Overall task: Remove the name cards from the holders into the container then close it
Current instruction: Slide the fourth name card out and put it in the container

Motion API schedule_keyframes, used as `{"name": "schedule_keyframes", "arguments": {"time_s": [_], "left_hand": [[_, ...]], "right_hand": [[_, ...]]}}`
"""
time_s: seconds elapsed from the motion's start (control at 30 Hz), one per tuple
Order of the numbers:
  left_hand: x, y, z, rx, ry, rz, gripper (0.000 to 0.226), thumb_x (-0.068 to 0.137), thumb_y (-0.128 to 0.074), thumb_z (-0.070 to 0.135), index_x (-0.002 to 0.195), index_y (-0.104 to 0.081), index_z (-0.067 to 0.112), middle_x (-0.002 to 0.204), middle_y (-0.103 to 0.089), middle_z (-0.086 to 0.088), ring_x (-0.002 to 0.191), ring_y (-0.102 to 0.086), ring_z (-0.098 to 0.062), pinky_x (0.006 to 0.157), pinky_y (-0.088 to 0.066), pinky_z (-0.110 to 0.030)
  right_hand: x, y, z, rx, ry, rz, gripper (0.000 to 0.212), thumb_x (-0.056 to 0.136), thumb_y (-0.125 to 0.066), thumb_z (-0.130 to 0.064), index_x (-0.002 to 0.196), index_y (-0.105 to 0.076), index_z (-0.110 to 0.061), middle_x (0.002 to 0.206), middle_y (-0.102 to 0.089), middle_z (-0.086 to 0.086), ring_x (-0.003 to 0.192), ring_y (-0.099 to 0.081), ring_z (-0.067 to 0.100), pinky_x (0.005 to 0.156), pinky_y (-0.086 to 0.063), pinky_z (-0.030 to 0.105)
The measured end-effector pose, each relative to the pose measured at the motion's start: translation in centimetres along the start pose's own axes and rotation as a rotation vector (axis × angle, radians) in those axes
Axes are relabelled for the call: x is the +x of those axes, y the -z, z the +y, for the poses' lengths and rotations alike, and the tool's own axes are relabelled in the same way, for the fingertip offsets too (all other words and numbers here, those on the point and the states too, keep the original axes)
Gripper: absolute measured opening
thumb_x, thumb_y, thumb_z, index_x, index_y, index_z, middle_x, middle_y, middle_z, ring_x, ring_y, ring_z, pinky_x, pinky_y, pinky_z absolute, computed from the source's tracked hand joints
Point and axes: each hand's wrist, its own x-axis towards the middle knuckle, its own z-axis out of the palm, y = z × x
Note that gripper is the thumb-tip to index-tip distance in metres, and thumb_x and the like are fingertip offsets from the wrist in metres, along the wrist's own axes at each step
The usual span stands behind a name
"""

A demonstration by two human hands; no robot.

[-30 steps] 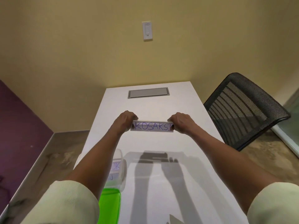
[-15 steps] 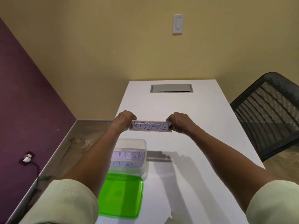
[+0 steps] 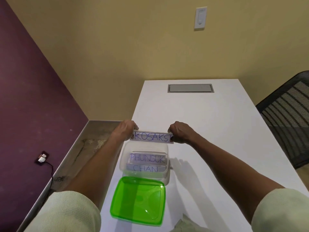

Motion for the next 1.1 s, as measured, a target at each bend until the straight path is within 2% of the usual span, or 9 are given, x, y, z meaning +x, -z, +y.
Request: {"name": "schedule_keyframes", "arguments": {"time_s": [0.07, 0.2, 0.37, 0.47, 0.67, 0.8, 0.93, 1.1], "left_hand": [[0.1, -0.2, -0.8, 0.085, -0.041, -0.015, 0.034, 0.090, -0.052, 0.002, 0.117, -0.069, 0.011, 0.089, -0.076, -0.010, 0.082, -0.071, -0.020, 0.085, -0.056, -0.034], [0.7, -0.8, -2.6, 0.192, -0.073, -0.051, 0.042, 0.079, -0.070, -0.005, 0.118, -0.070, 0.011, 0.110, -0.073, -0.011, 0.093, -0.070, -0.023, 0.088, -0.055, -0.034], [1.5, -2.0, -4.3, 0.269, -0.091, -0.099, 0.048, 0.071, -0.081, -0.002, 0.116, -0.071, 0.011, 0.118, -0.069, -0.011, 0.101, -0.068, -0.027, 0.088, -0.056, -0.037], [2.0, -2.9, -5.1, 0.284, -0.086, -0.127, 0.049, 0.070, -0.081, -0.002, 0.115, -0.071, 0.012, 0.119, -0.069, -0.011, 0.101, -0.068, -0.028, 0.085, -0.056, -0.036], [2.8, -5.2, -6.4, 0.319, -0.095, -0.183, 0.051, 0.068, -0.082, 0.000, 0.116, -0.071, 0.015, 0.120, -0.066, -0.010, 0.101, -0.067, -0.028, 0.084, -0.056, -0.034], [3.5, -6.5, -7.4, 0.353, -0.133, -0.194, 0.048, 0.070, -0.079, -0.003, 0.114, -0.071, 0.014, 0.118, -0.067, -0.009, 0.100, -0.068, -0.027, 0.083, -0.056, -0.031], [4.0, -7.6, -8.0, 0.425, -0.183, -0.192, 0.042, 0.077, -0.071, -0.004, 0.115, -0.070, 0.014, 0.119, -0.067, -0.011, 0.104, -0.067, -0.029, 0.088, -0.056, -0.036], [4.1, -8.9, -8.3, 0.532, -0.260, -0.141, 0.034, 0.084, -0.056, -0.004, 0.110, -0.070, 0.013, 0.114, -0.067, -0.012, 0.102, -0.067, -0.032, 0.084, -0.055, -0.038]], "right_hand": [[0.5, -0.7, -0.7, 0.007, 0.003, -0.018, 0.022, 0.076, -0.066, -0.023, 0.087, -0.067, -0.004, 0.088, -0.067, 0.019, 0.081, -0.065, 0.036, 0.058, -0.041, 0.029], [1.6, -1.9, -1.9, 0.015, 0.004, -0.071, 0.031, 0.074, -0.072, -0.026, 0.097, -0.068, -0.006, 0.096, -0.067, 0.016, 0.085, -0.066, 0.033, 0.065, -0.049, 0.031], [2.6, -3.5, -3.1, 0.034, 0.016, -0.133, 0.033, 0.073, -0.078, -0.030, 0.094, -0.068, -0.007, 0.091, -0.067, 0.015, 0.078, -0.065, 0.031, 0.060, -0.040, 0.028], [2.9, -4.4, -3.3, 0.027, 0.014, -0.155, 0.034, 0.073, -0.078, -0.029, 0.097, -0.068, -0.006, 0.091, -0.066, 0.016, 0.081, -0.065, 0.032, 0.061, -0.038, 0.027], [3.6, -6.6, -3.8, -0.029, 0.042, -0.182, 0.022, 0.075, -0.071, -0.019, 0.087, -0.060, -0.004, 0.090, -0.062, 0.017, 0.081, -0.063, 0.033, 0.060, -0.034, 0.028], [4.1, -8.0, -4.2, -0.090, 0.084, -0.220, 0.019, 0.076, -0.064, -0.014, 0.091, -0.060, -0.003, 0.093, -0.063, 0.017, 0.084, -0.064, 0.034, 0.061, -0.037, 0.028], [4.6, -9.1, -4.4, -0.136, 0.127, -0.241, 0.018, 0.078, -0.062, -0.011, 0.093, -0.059, -0.002, 0.096, -0.063, 0.018, 0.087, -0.064, 0.034, 0.062, -0.037, 0.029], [5.1, -9.9, -4.5, -0.211, 0.182, -0.242, 0.017, 0.081, -0.060, -0.009, 0.097, -0.060, -0.002, 0.100, -0.064, 0.017, 0.092, -0.064, 0.034, 0.066, -0.043, 0.031]]}}
